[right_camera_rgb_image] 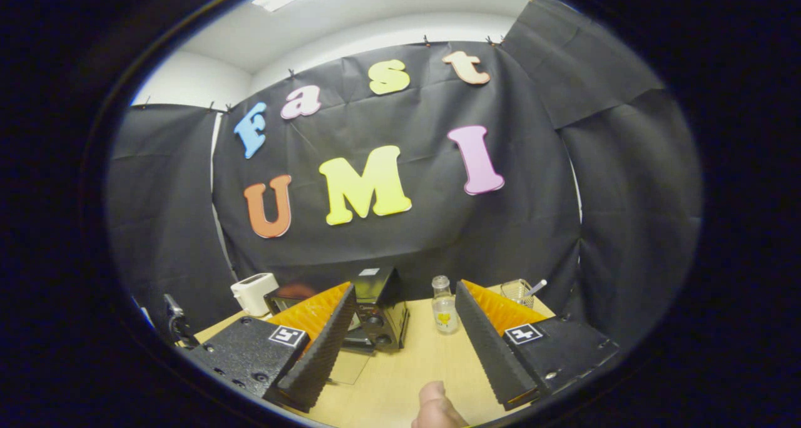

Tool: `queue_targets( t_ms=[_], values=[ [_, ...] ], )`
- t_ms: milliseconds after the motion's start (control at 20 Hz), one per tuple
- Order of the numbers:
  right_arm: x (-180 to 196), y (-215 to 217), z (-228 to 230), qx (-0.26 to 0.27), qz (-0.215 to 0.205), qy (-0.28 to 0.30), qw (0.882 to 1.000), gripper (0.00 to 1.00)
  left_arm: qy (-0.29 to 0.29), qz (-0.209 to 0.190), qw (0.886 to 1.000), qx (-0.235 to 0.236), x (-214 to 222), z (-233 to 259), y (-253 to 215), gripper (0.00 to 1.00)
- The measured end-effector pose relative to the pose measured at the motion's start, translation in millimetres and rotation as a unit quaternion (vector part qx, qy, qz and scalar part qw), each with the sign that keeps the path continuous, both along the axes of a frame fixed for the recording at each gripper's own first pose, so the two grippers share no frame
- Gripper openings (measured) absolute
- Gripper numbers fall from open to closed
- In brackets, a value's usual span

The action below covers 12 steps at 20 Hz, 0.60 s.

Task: Open the electric oven with the left hand, put the food in, and close the electric oven.

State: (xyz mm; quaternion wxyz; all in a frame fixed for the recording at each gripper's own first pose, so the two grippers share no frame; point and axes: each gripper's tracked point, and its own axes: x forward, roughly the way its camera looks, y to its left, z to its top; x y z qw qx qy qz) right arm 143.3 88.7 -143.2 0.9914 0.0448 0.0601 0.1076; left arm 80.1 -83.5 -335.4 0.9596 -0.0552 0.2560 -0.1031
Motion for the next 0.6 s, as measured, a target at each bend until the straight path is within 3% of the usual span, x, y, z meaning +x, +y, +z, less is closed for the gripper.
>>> queue_targets(
  t_ms=[50,600],
  values=[
    [-3.2,-11.4,8.7,-0.005,-0.006,-0.01,1.0,0.95,0.01,-0.005,1.0,-0.002,1.9,-7.3,-5.9,0.97],
    [-11.0,-38.5,22.7,-0.038,-0.017,-0.053,0.998,0.95,0.093,-0.003,0.995,0.035,21.4,-68.6,-18.5,0.97]
  ],
)
